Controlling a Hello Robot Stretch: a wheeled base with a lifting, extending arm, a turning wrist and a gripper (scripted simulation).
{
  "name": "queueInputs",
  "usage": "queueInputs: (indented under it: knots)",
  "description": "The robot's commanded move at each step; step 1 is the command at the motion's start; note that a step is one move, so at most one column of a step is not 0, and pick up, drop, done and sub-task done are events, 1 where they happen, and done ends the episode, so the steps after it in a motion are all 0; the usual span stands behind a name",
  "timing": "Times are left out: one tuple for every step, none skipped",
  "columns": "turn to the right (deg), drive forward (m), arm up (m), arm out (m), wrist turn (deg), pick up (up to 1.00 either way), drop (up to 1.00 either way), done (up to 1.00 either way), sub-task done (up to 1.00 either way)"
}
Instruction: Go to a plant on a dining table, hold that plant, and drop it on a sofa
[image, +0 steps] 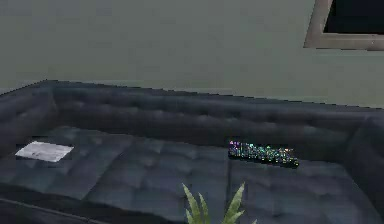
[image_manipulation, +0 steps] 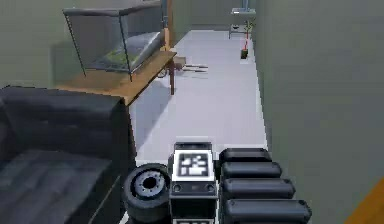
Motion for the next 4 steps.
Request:
queueInputs:
  knots:
    - [42.0, 0.0, 0.0, 0.0, 0.0, 0.0, 0.0, 0.0, 0.0]
    - [0.0, 0.25, 0.0, 0.0, 0.0, 0.0, 0.0, 0.0, 0.0]
    - [-45.0, 0.0, 0.0, 0.0, 0.0, 0.0, 0.0, 0.0, 0.0]
    - [-45.0, 0.0, 0.0, 0.0, 0.0, 0.0, 0.0, 0.0, 0.0]
